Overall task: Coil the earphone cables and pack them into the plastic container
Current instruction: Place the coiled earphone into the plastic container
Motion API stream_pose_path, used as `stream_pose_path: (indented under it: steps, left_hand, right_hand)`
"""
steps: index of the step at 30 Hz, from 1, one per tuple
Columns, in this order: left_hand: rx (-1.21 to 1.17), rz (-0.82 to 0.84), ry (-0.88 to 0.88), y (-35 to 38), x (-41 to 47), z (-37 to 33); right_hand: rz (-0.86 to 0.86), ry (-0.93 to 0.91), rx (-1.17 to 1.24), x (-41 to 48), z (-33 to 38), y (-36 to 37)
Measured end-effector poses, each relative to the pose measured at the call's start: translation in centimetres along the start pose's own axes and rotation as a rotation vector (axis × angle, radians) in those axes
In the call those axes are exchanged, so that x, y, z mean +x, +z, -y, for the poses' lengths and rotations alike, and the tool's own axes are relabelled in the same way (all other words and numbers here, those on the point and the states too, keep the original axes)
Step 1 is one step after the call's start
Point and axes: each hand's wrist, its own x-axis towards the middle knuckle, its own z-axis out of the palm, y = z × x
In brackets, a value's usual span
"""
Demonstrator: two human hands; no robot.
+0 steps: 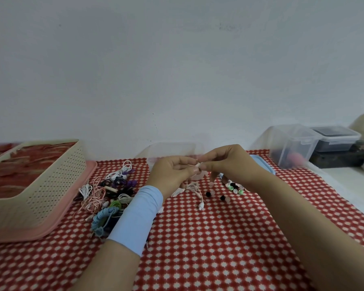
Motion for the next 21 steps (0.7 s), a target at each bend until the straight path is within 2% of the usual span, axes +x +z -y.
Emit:
stream_pose_path:
  steps: [5, 10, 15, 21]
  left_hand:
    - [0.061, 0.004, 0.035, -0.2, 0.0, -0.1]
    - [0.02, 0.029, 0.004, -0.1, 0.1, 0.1]
    - [-0.009, 0.075, -0.042, 0.0, 0.2, 0.2]
    - [-0.074, 0.096, -0.071, -0.5, 0.3, 0.5]
  right_hand:
    - [0.039, -0.009, -0.029, -0.1, 0.3, -0.2]
    - [0.137, 0.034, -0.004, -0.2, 0.2, -1.0]
    - [0.055, 0.01, -0.025, 0.1, -0.3, -0.5]
    - [0.152, 0.087, 0.095, -0.3, 0.2, -1.0]
